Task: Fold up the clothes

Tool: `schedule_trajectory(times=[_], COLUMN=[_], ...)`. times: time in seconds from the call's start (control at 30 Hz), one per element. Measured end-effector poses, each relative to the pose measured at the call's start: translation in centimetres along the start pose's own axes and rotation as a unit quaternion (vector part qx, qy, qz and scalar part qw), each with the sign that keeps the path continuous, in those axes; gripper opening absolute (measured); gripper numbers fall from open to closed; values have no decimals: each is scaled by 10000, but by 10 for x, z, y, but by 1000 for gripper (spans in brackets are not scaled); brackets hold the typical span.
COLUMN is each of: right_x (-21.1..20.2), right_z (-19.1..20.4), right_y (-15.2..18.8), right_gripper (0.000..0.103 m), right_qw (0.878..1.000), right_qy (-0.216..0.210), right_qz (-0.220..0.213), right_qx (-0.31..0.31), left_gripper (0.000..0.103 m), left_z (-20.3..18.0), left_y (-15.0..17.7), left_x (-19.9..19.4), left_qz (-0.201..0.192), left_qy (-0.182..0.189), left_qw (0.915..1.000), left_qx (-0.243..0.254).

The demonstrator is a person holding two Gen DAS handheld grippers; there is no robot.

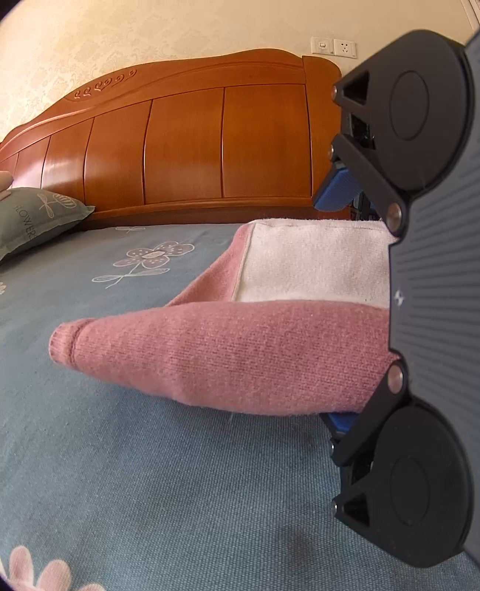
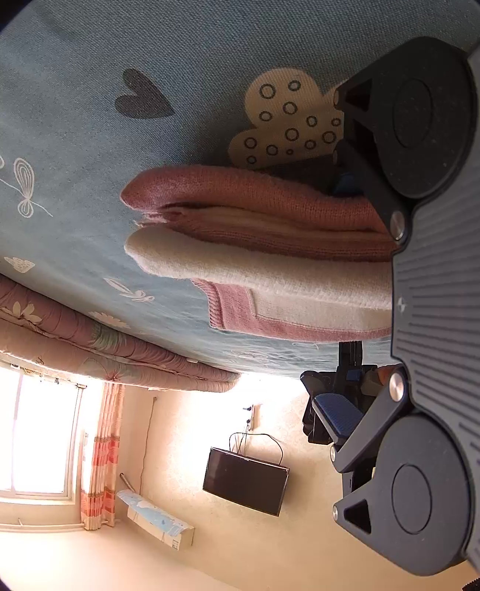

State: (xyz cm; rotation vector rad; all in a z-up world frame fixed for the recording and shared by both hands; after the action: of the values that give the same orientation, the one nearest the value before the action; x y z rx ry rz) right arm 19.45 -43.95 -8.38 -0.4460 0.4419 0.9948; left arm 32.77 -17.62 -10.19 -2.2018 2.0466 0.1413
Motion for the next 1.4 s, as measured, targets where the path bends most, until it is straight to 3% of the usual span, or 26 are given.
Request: schedule_trajectory(times=[0.23,0.43,0.7,1.4], right_x=[-21,-41,-74,-192], right_z=[6,1,-14,-83], right_y=[-7,-12,-28,-114], right_gripper=[103,103,103,103], right_qw=[9997,9991,9975,9810], right_qy=[44,124,283,1016], right_qz=[-206,-376,-633,-1653], right_qx=[-107,-155,-111,-32], left_gripper=[101,101,101,101], left_z=[-25,-16,-26,-41], left_y=[2,14,17,5], left_x=[24,4,39,206], left_qz=[200,335,614,1418], left_qy=[53,103,173,686], left_qw=[9995,9989,9969,9854], left_qx=[239,327,464,643])
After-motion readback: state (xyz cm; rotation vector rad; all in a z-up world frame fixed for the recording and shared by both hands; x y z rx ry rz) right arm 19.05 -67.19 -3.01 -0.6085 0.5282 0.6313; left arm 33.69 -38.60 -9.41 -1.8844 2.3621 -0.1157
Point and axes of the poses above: each gripper's, at about its wrist camera, not at the fingertips, and x roughly the way its jaws point, z to its left, y to its underside, the point moved 1 cm from there along x, roughly the way its jaws point, and after that the axes turned 15 degrees about y, right-handed, at the moved point
